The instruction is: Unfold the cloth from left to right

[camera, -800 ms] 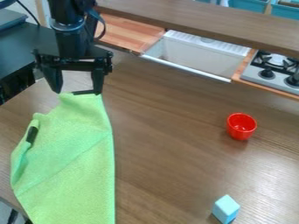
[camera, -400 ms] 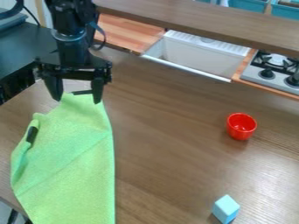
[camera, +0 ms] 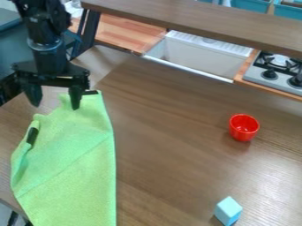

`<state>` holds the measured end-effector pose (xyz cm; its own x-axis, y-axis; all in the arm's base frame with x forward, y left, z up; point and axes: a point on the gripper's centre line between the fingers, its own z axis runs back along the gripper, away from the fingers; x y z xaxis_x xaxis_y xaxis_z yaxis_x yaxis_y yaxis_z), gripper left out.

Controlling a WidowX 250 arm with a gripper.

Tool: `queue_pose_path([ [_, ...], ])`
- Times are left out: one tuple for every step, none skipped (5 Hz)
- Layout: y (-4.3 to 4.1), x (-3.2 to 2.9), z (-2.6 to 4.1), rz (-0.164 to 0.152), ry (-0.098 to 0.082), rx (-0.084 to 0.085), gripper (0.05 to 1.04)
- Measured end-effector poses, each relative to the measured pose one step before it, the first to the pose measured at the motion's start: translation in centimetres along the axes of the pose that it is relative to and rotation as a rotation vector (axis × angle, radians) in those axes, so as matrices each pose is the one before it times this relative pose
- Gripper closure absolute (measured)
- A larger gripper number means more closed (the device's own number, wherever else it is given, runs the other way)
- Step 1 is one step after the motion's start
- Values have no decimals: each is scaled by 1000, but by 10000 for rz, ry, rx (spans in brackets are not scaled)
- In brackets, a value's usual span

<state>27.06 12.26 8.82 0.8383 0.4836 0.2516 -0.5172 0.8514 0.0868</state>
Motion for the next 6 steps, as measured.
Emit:
queue_pose_path([
  [1489,-354,-519,-242,-123,51,83],
  [1510,-337,693,-72,-249,-44,83],
  [1060,-277,-374,-149,-30,292,83],
  [1018,-142,-823,-211,-137,436,83],
  [782,-572,-1019,-212,-44,396,83],
  [296,-1191,-1547,-246,-7,326,83],
])
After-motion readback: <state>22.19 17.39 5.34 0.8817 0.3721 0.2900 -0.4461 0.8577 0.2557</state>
